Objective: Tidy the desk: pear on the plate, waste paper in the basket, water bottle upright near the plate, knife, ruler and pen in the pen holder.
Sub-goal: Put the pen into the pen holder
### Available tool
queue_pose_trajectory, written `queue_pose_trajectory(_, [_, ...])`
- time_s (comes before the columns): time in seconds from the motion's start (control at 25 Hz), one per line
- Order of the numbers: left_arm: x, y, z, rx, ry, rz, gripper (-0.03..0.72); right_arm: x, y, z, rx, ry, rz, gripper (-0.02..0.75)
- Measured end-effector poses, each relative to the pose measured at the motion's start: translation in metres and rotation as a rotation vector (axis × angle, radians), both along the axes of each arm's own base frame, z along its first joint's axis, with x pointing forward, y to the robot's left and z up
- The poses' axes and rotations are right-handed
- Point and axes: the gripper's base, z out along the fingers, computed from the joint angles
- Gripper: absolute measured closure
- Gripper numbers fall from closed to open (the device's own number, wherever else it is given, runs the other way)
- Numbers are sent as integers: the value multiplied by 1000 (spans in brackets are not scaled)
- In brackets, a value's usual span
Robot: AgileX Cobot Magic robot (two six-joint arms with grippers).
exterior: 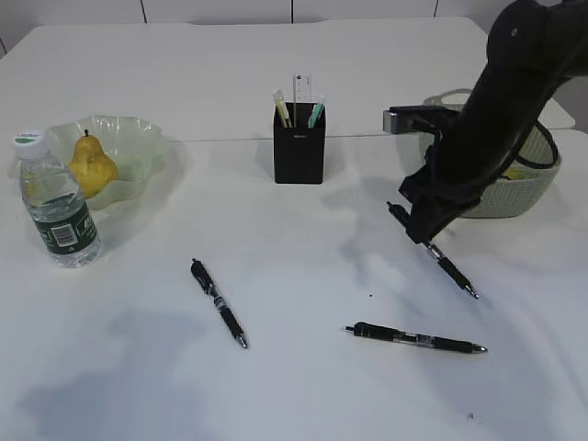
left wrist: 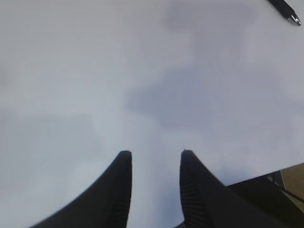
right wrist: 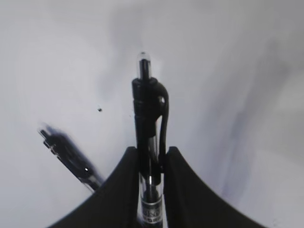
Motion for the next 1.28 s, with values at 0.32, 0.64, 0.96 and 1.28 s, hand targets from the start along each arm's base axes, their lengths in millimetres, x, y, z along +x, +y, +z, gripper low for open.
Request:
queue_pose_trajectory(0.32, [0,0,0,0,2,0,449,22,8,36,83,-154,-35,603])
queue_pose_trajectory(0.64, [0,0,0,0,0,0,449,45,16,57,204,-369,-123,603])
queue_pose_trajectory(0.96, [3,-1,2,-8,-35,2,449,57,23,68,302,-555,-82,603])
queue_pose_trajectory(1.28, [4,-1,2,-12,-50,3,449,64,28,78,353,-685,-33,603])
